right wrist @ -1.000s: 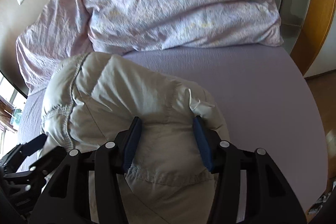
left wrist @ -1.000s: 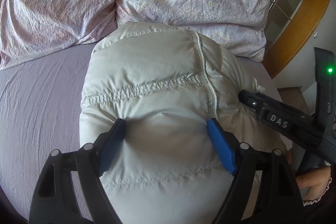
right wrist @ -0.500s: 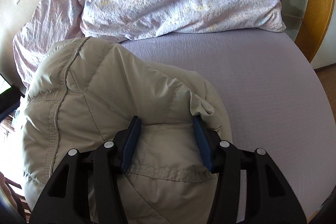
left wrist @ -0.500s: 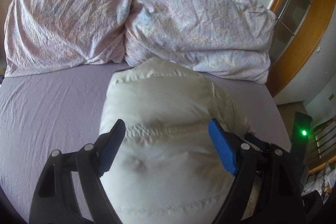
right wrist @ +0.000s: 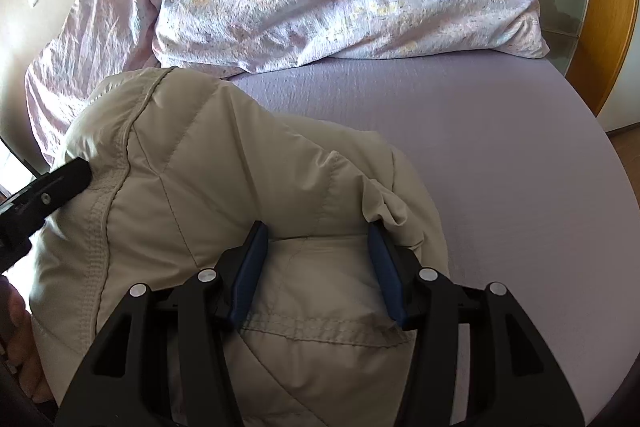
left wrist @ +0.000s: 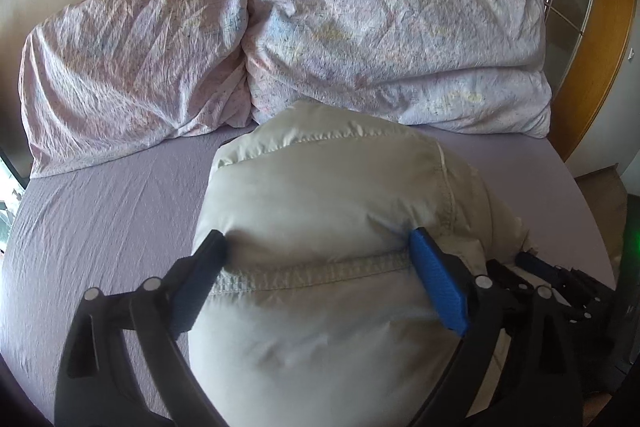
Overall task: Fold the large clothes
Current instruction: 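Press the folded jacket bundle flat with both grippers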
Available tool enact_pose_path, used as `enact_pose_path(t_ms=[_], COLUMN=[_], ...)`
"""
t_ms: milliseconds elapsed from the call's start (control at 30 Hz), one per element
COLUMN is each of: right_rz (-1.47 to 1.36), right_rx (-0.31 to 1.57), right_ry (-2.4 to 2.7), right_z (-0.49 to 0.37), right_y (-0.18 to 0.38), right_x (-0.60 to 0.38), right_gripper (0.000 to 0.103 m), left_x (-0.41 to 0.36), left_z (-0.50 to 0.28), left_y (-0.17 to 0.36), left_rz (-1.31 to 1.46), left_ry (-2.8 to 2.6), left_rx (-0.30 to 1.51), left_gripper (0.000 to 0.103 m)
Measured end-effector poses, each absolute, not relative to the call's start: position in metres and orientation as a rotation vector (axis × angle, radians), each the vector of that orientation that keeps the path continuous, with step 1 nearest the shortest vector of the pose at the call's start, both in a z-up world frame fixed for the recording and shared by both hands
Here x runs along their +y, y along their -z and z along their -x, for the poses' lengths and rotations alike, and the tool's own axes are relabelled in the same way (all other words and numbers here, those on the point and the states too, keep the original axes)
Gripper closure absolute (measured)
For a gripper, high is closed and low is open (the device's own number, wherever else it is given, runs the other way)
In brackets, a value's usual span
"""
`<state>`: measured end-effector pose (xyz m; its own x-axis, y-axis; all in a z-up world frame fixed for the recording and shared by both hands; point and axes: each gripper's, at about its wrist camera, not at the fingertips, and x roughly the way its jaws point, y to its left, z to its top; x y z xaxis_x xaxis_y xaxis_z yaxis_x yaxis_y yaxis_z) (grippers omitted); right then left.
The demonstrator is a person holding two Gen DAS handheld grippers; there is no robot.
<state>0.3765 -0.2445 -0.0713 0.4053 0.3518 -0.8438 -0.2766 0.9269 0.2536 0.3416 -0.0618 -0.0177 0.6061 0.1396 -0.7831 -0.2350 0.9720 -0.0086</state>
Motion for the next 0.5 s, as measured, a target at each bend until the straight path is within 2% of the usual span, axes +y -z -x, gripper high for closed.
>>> enact_pose_path(t_ms=[233, 500], right_rz=[-0.077, -0.07], right_rx=[1.072, 1.047], right_ry=[-0.402, -0.397], right_z=[-0.377, -0.376], right_y=[0.074, 0.078], right_x=[-0.243, -0.24], right_gripper=[0.05, 0.049], left_x=[-0.06, -0.06], left_z=[-0.346, -0.347], left_y=[0.034, 0.042], left_rz=[0.111, 0.101], left_ry=[-0.228, -0.239], left_rx=[0.89, 0.863], left_gripper=[0.002, 0.002])
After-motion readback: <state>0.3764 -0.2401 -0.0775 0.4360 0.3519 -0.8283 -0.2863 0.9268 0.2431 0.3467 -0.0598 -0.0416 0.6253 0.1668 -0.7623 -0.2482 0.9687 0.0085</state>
